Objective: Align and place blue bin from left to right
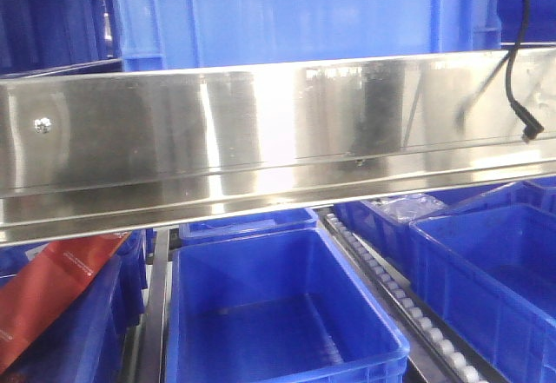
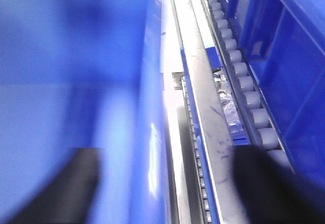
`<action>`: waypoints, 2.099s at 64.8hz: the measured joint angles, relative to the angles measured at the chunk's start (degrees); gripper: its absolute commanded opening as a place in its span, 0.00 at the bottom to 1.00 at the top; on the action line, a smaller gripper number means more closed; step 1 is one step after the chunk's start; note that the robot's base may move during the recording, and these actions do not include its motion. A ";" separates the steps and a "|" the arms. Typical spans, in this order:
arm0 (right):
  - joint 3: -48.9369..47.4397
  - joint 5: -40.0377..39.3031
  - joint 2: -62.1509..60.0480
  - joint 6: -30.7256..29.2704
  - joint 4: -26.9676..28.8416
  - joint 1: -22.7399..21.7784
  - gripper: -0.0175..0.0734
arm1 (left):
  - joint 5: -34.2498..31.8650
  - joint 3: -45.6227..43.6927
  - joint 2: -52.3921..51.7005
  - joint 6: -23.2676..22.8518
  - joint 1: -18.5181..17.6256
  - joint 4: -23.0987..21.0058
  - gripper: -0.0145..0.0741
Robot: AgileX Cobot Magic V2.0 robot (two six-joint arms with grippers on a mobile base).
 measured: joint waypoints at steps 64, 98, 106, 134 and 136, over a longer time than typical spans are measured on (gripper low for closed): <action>11.46 5.75 -19.86 -0.11 2.05 -0.10 0.11 | 6.48 -1.65 -14.21 8.44 -0.85 1.33 0.17; 51.02 -23.69 -44.08 -0.11 2.05 -0.10 0.11 | -11.90 37.09 -40.81 8.57 -0.85 2.98 0.17; 56.72 -24.87 -52.41 -0.11 2.05 -0.10 0.11 | -17.82 45.95 -51.50 8.71 -0.85 2.95 0.17; 84.94 -26.18 -86.09 -0.11 2.05 -0.10 0.11 | -25.49 69.47 -85.99 11.37 -0.85 4.70 0.17; 86.84 -26.18 -88.36 -0.11 2.05 -0.10 0.11 | -25.49 71.13 -88.14 11.49 -0.85 4.70 0.17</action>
